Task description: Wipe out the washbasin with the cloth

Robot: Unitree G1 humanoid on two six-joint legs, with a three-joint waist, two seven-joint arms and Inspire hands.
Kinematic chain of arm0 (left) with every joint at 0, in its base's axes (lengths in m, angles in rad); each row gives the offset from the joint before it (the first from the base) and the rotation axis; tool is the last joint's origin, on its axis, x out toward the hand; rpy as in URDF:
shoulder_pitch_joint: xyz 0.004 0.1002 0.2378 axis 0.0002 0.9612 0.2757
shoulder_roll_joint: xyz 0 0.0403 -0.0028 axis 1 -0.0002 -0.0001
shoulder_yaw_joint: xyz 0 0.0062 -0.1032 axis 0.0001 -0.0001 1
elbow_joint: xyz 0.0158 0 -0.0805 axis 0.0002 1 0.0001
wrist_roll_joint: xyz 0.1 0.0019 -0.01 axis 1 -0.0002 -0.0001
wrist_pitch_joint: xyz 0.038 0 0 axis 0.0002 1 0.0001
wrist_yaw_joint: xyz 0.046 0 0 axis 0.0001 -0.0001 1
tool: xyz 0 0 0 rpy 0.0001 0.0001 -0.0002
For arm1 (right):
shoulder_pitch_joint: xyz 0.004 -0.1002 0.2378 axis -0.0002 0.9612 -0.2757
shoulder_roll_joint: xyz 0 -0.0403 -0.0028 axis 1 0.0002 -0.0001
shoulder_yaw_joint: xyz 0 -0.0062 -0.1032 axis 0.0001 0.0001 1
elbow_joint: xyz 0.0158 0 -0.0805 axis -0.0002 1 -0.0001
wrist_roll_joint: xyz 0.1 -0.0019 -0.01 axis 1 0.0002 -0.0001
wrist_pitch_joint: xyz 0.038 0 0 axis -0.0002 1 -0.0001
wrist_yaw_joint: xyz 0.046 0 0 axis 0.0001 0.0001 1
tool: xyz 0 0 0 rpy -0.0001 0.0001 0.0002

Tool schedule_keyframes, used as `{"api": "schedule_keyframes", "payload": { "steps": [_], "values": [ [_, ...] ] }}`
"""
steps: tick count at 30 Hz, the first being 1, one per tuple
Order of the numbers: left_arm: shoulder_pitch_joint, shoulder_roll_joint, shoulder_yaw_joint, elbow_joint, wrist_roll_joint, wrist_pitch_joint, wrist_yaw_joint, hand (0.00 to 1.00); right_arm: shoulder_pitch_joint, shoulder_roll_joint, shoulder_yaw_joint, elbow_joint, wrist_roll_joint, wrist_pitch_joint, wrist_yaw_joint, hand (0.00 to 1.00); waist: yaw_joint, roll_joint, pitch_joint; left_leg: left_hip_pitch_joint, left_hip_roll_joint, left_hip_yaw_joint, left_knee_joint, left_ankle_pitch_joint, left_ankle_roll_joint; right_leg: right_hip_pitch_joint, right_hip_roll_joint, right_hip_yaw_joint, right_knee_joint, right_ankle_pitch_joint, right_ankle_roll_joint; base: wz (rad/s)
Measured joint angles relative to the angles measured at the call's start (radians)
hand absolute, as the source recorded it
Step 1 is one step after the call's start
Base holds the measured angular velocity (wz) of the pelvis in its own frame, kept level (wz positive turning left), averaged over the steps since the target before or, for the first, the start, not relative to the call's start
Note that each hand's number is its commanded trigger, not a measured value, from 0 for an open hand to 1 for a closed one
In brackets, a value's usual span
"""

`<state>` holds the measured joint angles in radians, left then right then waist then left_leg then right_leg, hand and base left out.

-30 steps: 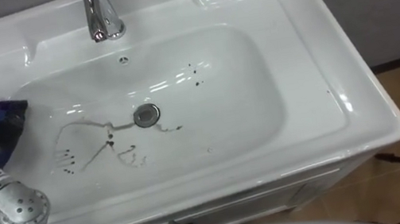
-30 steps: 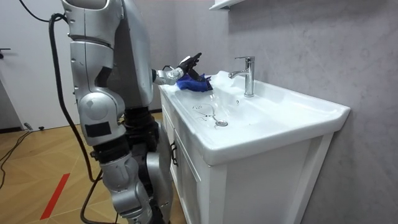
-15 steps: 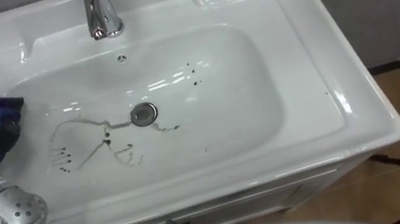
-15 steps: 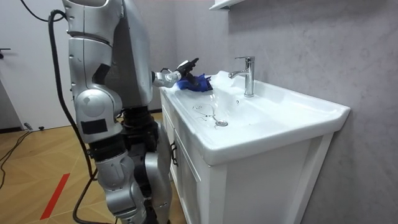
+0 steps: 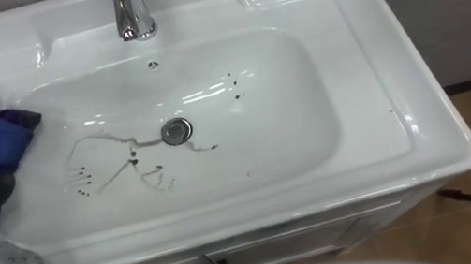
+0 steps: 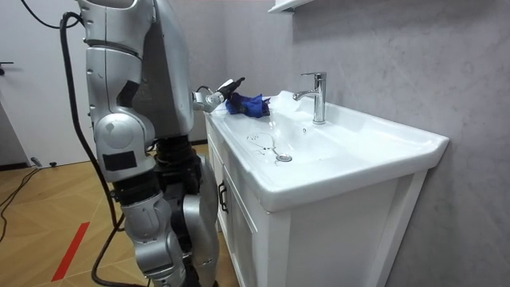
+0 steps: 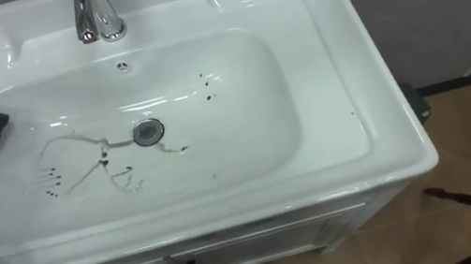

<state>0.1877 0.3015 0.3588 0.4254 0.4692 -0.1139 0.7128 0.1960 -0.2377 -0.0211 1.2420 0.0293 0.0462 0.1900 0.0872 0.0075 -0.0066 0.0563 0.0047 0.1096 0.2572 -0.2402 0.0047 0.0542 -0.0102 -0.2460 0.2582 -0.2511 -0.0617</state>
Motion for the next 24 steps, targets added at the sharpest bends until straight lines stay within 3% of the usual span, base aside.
{"api": "schedule_keyframes", "payload": {
  "steps": [11,24],
  "values": [
    [-0.002,0.0,0.001,-0.015,0.037,0.008,-0.008,0.0,0.001,0.0,0.0,0.001,-0.004,0.0,0.019,0.0,-0.006,-0.003,0.0022,0.005,0.002,0.005,-0.014,0.0,0.0,-0.001,0.004,0.009,-0.009,0.004,0.001,-0.01],
    [-0.008,0.0,-0.008,-0.013,0.095,0.053,-0.079,0.0,-0.016,-0.001,-0.002,-0.003,-0.043,-0.001,0.03,0.0,-0.058,-0.006,0.0071,0.008,0.002,0.018,-0.018,0.002,0.002,-0.002,0.003,0.018,-0.004,0.004,0.001,-0.03]
  ]
}}
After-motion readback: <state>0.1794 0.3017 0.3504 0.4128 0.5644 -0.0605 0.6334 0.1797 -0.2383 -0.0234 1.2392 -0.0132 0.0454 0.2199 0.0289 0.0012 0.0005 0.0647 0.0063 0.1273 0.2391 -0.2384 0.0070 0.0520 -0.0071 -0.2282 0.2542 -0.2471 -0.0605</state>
